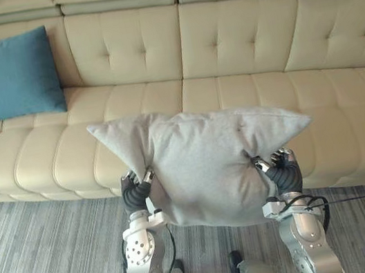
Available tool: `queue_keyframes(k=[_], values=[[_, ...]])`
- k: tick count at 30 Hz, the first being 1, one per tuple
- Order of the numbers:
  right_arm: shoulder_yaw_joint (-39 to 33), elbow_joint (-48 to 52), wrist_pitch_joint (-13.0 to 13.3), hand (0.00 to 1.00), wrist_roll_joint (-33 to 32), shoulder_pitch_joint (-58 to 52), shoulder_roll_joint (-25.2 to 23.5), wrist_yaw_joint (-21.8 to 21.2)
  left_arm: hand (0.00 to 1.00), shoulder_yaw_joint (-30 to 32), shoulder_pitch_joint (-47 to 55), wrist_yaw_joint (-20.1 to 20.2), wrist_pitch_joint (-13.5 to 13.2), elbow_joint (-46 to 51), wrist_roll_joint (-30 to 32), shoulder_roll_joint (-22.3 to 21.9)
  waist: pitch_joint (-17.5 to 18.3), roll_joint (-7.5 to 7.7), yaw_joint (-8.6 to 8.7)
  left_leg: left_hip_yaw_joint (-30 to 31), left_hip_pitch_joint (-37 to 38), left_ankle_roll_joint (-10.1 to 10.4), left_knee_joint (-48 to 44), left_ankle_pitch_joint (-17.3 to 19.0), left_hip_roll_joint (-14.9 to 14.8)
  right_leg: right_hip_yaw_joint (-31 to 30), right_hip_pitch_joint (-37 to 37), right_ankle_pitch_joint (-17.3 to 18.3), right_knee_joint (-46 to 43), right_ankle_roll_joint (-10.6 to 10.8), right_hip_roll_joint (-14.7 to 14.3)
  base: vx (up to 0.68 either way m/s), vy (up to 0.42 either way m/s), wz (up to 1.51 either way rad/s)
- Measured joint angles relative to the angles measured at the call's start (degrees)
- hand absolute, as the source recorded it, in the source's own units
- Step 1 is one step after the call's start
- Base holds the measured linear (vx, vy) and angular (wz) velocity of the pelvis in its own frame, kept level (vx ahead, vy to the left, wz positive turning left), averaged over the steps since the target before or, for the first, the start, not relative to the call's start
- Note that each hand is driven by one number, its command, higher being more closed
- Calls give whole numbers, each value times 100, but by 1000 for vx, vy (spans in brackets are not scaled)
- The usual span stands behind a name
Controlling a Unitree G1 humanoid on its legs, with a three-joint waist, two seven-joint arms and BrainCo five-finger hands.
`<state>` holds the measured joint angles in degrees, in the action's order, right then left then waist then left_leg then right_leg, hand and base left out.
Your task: Pick up cushions and gather them together orderly.
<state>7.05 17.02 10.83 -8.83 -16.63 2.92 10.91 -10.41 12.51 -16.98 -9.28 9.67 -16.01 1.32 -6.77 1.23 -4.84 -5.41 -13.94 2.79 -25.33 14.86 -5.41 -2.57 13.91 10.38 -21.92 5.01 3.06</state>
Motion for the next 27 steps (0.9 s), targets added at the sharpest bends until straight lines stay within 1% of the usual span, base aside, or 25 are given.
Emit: queue_keyframes(k=[1, 2, 4, 5, 6, 7, 8, 10, 11, 12, 13, 14, 15, 16, 17, 18, 19, 20, 21, 22, 23, 24, 25, 26, 27], values=[[-1, 30, 14, 100, 1, -45, -2, -7, 100, -22, 23, 13, 6, 1, -10, 3, -3, 5, -1, -4, 16, 7, -66, 81, 38, -32, 29, 52, -205, 80, 37, 8, 107, 0], [-1, 18, 14, 100, 1, -62, -9, -27, 100, -22, 51, 30, 17, 1, -41, 11, -2, 9, -3, -34, 48, -34, -162, 160, 88, -91, 288, 50, -819, 96, 71, 5, 101, 1], [-1, -4, 12, 100, 2, -178, -19, -75, 100, -21, 87, 42, 20, 1, -99, 18, -3, 12, 8, -51, 171, -100, -225, 227, 158, -133, 623, -92, -1715, 236, 120, 20, 78, 9], [-1, -28, 8, 100, 7, -261, -52, -90, 100, -21, 100, 46, 21, 1, -108, 18, -6, 12, 12, -32, 295, -144, -216, 245, 163, -131, 715, -202, -1993, 231, 133, 61, 18, 12], [2, -45, 6, 100, 7, -295, -56, -97, 100, -20, 100, 48, 19, 3, -108, 20, 1, 23, 10, -23, 343, -165, -191, 255, 158, -126, 720, -221, -2071, 227, 135, 95, -21, 8], [3, -103, 6, 100, 7, -315, -58, -134, 100, -16, 100, 48, 16, 6, -107, 28, -2, 7, 4, 5, 423, -222, -107, 277, 155, -78, 712, -80, -2095, 169, 155, 105, -80, 6], [-8, -176, 6, 100, 2, -311, -58, -148, 100, -17, 96, 48, 9, 12, -106, 25, 54, 58, 10, 88, 433, -235, -34, 284, 152, 40, 716, 163, -1954, 159, 155, 117, -106, 8], [-25, -280, 4, 100, -14, -313, -61, -166, 100, -17, 88, 48, 10, 7, -106, 25, 91, 108, 15, 216, 481, -228, 157, 288, 72, 264, 757, 326, -1383, 101, 106, 167, -182, 3], [-65, -298, 1, 100, -23, -314, -62, -193, 100, -19, 59, 49, 12, -29, -106, 24, 86, 94, 16, 344, 552, -226, 322, 289, 9, 245, 882, 270, -1016, 50, -8, 274, -277, 0], [-97, -298, 1, 100, -30, -316, -58, -201, 100, -23, 15, 61, 13, -66, -106, 23, 61, 50, 19, 403, 638, -201, 437, 302, -97, 186, 911, 102, -586, 18, -121, 260, -255, 6], [-115, -301, 0, 100, -34, -324, -59, -201, 100, -25, -14, 83, 13, -103, -106, 24, 56, 42, 41, 463, 684, -168, 495, 321, -126, 141, 900, -27, -316, 9, -155, 307, -299, 30], [-148, -308, 0, 100, -40, -335, -43, -201, 100, -38, -62, 105, 15, -188, -106, 16, 107, 127, 112, 718, 826, -18, 599, 403, -123, 109, 784, -548, 94, -135, -171, 368, -326, 46], [-217, -323, -5, 100, -75, -381, 1, -198, 100, -137, -57, 106, 30, -345, -106, -40, 164, -63, 171, 1088, 972, 38, 694, 463, -225, 361, 678, -465, 11, -399, -308, 401, -314, 43], [-265, -320, -3, 100, -84, -419, 4, -194, 100, -182, -58, 113, 48, -382, -106, -41, 183, -82, 167, 1206, 1040, 11, 714, 394, -219, 447, 681, -360, -94, -496, -311, 429, -299, 37], [-369, -312, -5, 100, -134, -506, 4, -187, 100, -278, -52, 143, 107, -439, -106, -70, 209, -112, 169, 1482, 1054, 174, 539, 181, -196, 580, 660, -173, -348, -701, -318, 413, -291, 38], [-460, -274, -6, 100, -145, -622, 32, -186, 100, -380, -24, 159, 129, -479, -106, -140, 270, -201, 184, 1720, 1007, 386, 320, 80, -254, 760, 528, -60, -331, -801, -367, 395, -299, 42], [-484, -252, -6, 100, -154, -670, 68, -186, 100, -407, 7, 185, 129, -479, -113, -184, 300, -250, 197, 1829, 952, 495, 111, 43, -282, 851, 411, -34, -229, -836, -407, 396, -255, 49], [-490, -185, -9, 100, -254, -799, 137, -186, 100, -437, 72, 262, 129, -479, -164, -258, 361, -340, 228, 2010, 790, 808, -514, -124, -276, 994, 106, -28, 51, -848, -492, 408, -198, 44], [-483, -73, -14, 100, -256, -939, 200, -188, 100, -451, 127, 353, 124, -477, -205, -271, 380, -369, 226, 2003, 707, 1119, -1092, -382, -275, 1077, -219, -30, 279, -850, -560, 397, -178, 46], [-484, 0, -15, 100, -256, -1008, 219, -188, 100, -452, 162, 387, 115, -476, -205, -265, 400, -396, 231, 1957, 616, 1209, -1382, -518, -278, 1123, -354, -30, 372, -850, -586, 395, -157, 36], [-481, 122, -10, 100, -257, -1086, 244, -189, 100, -454, 210, 443, 112, -476, -205, -260, 421, -421, 241, 1740, 450, 1218, -1946, -791, -315, 1150, -564, -22, 507, -862, -630, 270, -98, 25], [-482, 194, -8, 100, -261, -1075, 246, -189, 100, -452, 247, 488, 107, -474, -207, -253, 418, -418, 197, 1343, 240, 1009, -2444, -905, -364, 1114, -724, 50, 616, -1017, -638, 294, -75, 17], [-485, 218, -3, 100, -281, -1063, 246, -187, 100, -452, 256, 493, 107, -475, -207, -251, 398, -406, 175, 1095, 136, 878, -2662, -855, -424, 1063, -812, 115, 689, -1129, -650, 166, -13, 7], [-486, 204, -16, 100, -345, -1037, 247, -173, 100, -454, 316, 493, 123, -495, -206, -257, 397, -430, 156, 749, -38, 527, -2885, -602, -513, 1016, -976, 129, 804, -1152, -676, 191, 29, -2], [-475, 203, -34, 100, -356, -1046, 235, -143, 100, -452, 379, 493, 128, -505, -206, -254, 387, -417, 117, 534, -131, 337, -2860, -376, -500, 957, -1146, 134, 910, -1161, -661, 176, 83, -10]])
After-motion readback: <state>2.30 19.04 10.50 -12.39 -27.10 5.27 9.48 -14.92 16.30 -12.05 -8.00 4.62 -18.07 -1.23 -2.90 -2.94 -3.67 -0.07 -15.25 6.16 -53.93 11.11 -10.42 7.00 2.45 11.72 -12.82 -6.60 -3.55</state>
